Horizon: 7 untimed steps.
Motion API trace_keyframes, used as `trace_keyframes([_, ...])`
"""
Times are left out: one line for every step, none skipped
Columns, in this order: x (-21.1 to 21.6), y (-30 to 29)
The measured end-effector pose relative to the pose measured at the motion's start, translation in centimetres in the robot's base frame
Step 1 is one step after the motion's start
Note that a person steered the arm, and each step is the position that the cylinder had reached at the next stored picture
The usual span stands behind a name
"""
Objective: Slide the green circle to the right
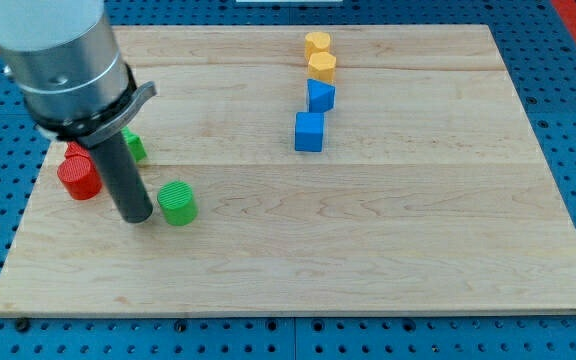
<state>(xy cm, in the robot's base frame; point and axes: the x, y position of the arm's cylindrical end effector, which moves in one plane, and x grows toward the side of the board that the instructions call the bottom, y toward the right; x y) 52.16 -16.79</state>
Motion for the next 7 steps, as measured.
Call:
trace_keyframes([0.4,4.9])
trace_keyframes([-3.3,11.6])
trace_keyframes([-4.0,14.1])
trace_keyframes([-2.8,10.2])
trace_keyframes([-4.3,4.3])
trace_keyframes([-6.5,6.7])
trace_keyframes([-6.0,14.6])
